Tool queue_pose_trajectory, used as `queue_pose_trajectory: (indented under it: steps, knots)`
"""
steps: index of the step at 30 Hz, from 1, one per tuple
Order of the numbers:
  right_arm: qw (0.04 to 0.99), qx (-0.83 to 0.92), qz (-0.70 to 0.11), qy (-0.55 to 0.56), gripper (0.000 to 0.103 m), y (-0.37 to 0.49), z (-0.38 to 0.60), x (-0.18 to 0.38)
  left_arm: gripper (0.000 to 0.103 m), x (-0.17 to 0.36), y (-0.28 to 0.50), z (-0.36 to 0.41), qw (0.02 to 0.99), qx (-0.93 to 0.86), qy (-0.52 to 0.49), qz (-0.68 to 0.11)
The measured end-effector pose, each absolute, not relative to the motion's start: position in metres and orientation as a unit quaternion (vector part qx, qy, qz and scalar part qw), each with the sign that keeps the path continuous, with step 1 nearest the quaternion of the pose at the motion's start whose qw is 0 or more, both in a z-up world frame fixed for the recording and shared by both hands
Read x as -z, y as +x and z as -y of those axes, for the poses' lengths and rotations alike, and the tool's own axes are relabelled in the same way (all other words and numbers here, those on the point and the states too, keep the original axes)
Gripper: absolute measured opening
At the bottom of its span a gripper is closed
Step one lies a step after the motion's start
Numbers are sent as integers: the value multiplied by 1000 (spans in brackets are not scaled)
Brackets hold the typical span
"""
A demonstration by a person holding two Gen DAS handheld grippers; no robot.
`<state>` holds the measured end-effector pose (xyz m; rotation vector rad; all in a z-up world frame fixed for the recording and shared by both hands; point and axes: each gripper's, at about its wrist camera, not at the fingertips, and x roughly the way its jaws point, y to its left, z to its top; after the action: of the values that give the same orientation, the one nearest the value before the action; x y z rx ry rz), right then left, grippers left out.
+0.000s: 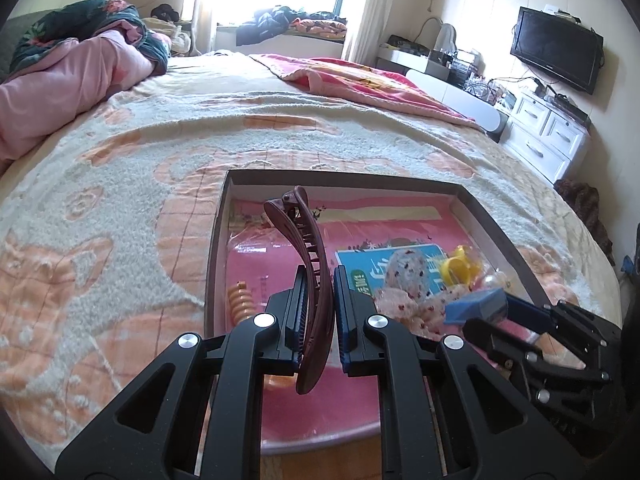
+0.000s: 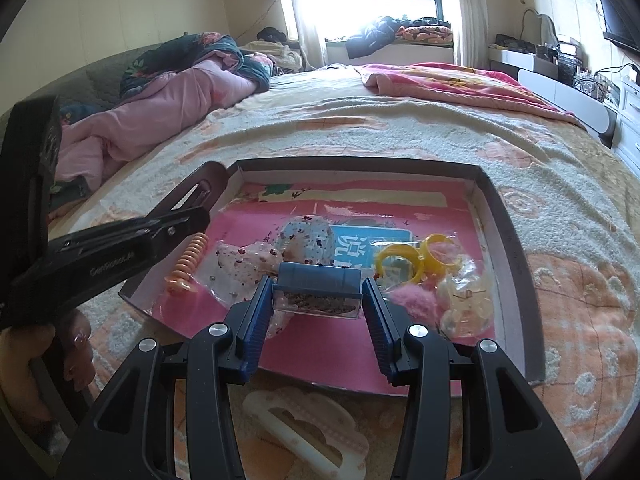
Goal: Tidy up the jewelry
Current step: 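Carry the claw clip into the tray with the left tool while the right tool carries the brush there, then open both tools in the tray and withdraw them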
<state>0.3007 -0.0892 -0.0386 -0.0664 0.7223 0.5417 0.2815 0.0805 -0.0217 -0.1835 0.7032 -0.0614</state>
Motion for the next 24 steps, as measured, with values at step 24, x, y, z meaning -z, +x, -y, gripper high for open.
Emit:
queue_pose_trajectory:
  steps: [24]
  knots:
    - [881, -292, -370, -48, 44, 284, 66, 52, 7, 32, 326, -63, 916, 67, -66, -389]
